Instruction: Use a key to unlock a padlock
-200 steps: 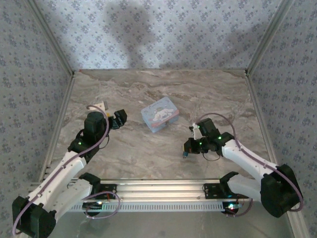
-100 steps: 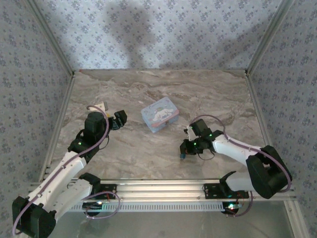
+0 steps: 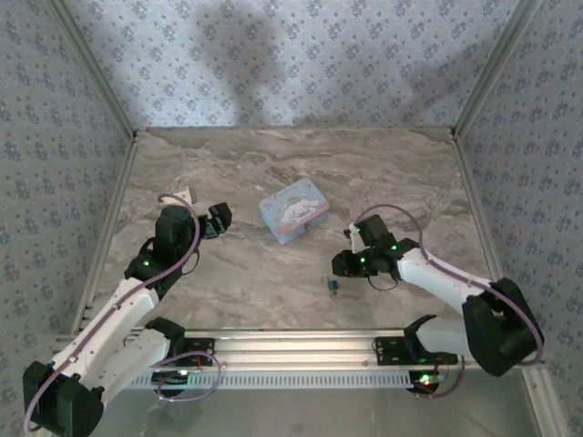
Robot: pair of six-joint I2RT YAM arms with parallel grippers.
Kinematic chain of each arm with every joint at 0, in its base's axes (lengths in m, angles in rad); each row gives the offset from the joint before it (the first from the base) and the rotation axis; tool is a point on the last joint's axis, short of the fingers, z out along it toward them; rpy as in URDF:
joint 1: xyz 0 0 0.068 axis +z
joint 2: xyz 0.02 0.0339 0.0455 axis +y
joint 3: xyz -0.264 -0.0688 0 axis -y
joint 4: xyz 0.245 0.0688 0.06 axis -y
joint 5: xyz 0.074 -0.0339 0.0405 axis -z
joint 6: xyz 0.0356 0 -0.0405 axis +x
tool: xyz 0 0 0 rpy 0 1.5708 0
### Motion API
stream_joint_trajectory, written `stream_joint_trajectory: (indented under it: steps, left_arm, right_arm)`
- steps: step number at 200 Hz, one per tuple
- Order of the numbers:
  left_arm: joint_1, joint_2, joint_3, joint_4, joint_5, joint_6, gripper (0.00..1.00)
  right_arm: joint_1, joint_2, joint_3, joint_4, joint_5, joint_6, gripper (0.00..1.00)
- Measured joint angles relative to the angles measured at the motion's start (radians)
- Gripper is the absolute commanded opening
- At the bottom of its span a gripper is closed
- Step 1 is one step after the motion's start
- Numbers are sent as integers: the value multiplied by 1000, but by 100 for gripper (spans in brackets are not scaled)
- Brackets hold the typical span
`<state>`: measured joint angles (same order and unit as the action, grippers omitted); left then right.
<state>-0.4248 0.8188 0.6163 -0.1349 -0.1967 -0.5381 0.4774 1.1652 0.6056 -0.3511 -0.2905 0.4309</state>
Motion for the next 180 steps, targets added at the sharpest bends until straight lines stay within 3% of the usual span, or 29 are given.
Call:
stream_joint_trajectory:
  steps: [59, 103, 145, 180]
  left_arm:
    - [53, 8, 0, 94, -64, 202, 98]
    - [137, 62, 0, 163, -82, 339, 98]
    - [209, 112, -60, 269, -109, 416, 98]
    - [255, 183, -126, 334, -115, 468, 98]
  right_arm:
    - [-150, -232, 26, 44, 177, -114, 73]
    - [-346, -283, -16, 179, 240, -175, 100]
    - [-481, -256, -199, 474, 323, -240, 100]
    - [-532, -112, -264, 633, 344, -317, 100]
